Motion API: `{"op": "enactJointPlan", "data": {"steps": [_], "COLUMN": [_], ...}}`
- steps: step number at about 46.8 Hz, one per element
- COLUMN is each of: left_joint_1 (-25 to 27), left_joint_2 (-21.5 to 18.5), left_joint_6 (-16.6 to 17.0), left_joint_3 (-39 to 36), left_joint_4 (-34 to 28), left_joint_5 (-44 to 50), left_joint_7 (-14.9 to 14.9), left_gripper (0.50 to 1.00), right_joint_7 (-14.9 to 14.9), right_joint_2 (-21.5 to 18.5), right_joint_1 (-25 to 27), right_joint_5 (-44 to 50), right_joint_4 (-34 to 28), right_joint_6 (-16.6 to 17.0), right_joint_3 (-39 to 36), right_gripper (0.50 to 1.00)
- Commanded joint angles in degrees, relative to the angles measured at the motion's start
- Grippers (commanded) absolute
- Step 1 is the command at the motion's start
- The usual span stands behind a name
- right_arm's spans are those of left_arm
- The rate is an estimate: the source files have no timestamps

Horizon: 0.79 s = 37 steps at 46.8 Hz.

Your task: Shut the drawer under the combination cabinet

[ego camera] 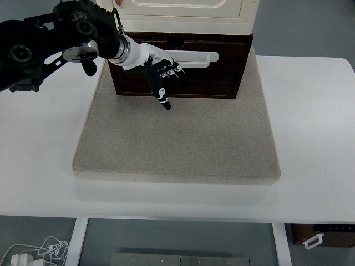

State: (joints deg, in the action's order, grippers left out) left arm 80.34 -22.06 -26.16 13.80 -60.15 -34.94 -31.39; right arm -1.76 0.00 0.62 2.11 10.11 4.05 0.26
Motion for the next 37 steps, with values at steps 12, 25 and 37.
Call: {"op": "enactJointPlan", "data": {"steps": [12,25,37], "left_joint_1": [0.16,-0.1,-2.12], "left_joint_2": [0.09,-0.44,-0.71], "left_joint_6": [0.06,-0.56,-6.09], "left_joint_3": [0.26,3.33,11.06], "left_joint_4": [1.97,1.09,-0.93], "left_joint_5": [0.22,1.01,2.16], "left_joint_7": [0.1,0.19,1.25], "left_gripper": [0.999,0.999,0.999], "right_joint_7": [0.0,0.0,0.0], "right_joint_2": [0.0,0.0,0.0], "right_joint_1": [-0.01,-0.01,-0.01], "right_joint_5": [0.08,0.0,0.0], "right_joint_4": [0.0,0.0,0.0], "right_joint_6": [0.0,0.0,0.0], "right_joint_3": [0.09,0.0,0.0], "right_gripper": [0.952,0.952,0.952]}}
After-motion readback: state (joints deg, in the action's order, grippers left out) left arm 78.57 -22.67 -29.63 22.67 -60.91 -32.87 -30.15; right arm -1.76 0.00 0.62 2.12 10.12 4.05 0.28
